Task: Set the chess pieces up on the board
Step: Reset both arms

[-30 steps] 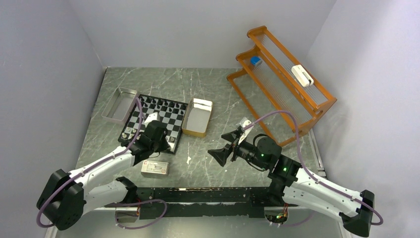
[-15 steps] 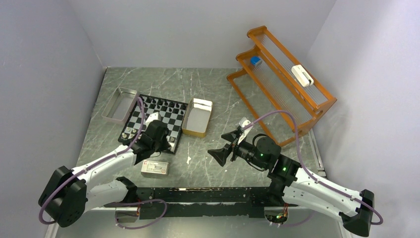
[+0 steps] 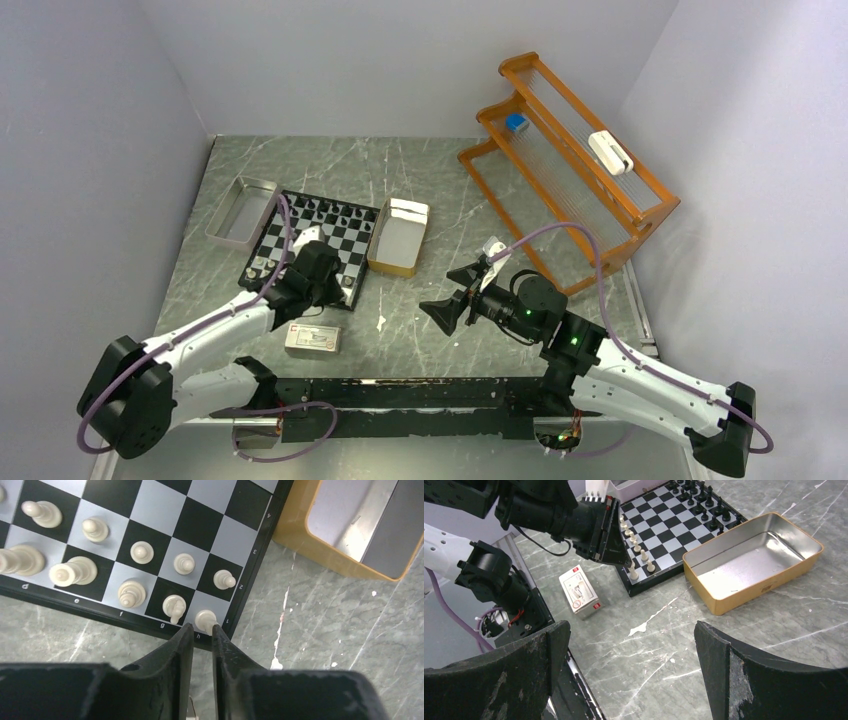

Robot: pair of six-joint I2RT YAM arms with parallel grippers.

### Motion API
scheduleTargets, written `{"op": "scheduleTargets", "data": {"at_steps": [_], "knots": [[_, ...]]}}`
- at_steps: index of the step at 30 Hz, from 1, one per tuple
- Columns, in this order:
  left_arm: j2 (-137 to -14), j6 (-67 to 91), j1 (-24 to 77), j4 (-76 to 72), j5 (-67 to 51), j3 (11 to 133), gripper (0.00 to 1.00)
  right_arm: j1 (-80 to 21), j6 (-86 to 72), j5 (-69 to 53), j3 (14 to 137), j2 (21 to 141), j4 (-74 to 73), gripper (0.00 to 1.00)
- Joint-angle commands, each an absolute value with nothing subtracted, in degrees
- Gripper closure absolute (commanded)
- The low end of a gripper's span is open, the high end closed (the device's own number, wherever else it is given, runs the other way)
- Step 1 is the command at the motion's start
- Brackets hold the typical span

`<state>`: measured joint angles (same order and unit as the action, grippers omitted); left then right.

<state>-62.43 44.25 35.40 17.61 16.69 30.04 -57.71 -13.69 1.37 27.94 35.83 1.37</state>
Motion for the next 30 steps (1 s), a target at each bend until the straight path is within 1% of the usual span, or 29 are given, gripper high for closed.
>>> {"op": "scheduleTargets", "data": {"at_steps": [1, 3, 4, 6, 9, 10, 11, 12, 16, 19, 21, 25, 30], "knots": [[-59.23, 42.97, 35.14, 23.75, 19.03, 36.33, 0.72, -57.73, -13.23, 2.11, 28.21, 35.74, 1.36, 0.00], [-58.10, 41.21, 35.08, 25.79, 19.68, 40.15, 0.71, -57.72, -13.61, 2.26, 28.81, 35.72, 0.51, 0.00], [-57.37, 39.99, 35.09, 26.32, 19.25, 42.16, 0.68, -57.73, -13.99, 2.39, 29.02, 35.64, 0.29, 0.00], [-56.02, 37.92, 35.09, 27.70, 18.24, 46.03, 0.55, -57.74, -14.99, 2.38, 29.98, 35.47, -1.72, 0.00], [-54.24, 33.07, 35.14, 29.32, 14.27, 51.35, 0.49, -57.79, -16.97, 3.39, 31.76, 34.95, -4.22, 0.00], [-53.59, 30.64, 35.14, 29.32, 12.31, 52.73, 0.11, -57.75, -18.01, 4.69, 32.34, 34.65, -5.21, 0.00], [-53.05, 27.44, 35.13, 29.77, 10.14, 54.21, 0.01, -57.74, -19.93, 6.85, 32.98, 34.36, -6.36, 0.00], [-52.44, 25.63, 35.13, 30.58, 8.44, 55.61, 0.03, -57.74, -22.89, 9.68, 33.88, 34.17, -7.82, 0.00], [-49.48, 20.36, 35.14, 34.30, 2.90, 60.64, 0.03, -57.74, -29.78, 21.41, 40.38, 34.33, -18.45, 0.00], [-44.60, 17.81, 35.15, 32.34, -4.85, 60.01, 0.03, -57.74, -33.85, 29.69, 46.80, 35.43, -27.61, 0.00], [-40.54, 19.08, 35.13, 30.00, -7.16, 57.57, 0.03, -57.74, -34.34, 33.41, 50.95, 36.32, -32.57, 0.00], [-32.30, 22.28, 35.08, 25.86, -7.55, 50.67, 0.03, -57.74, -33.02, 36.43, 56.28, 36.71, -37.87, 0.00], [-25.39, 24.74, 35.08, 23.74, -5.45, 43.42, 0.03, -57.74, -32.08, 35.63, 56.82, 34.24, -37.67, 0.00]]}}
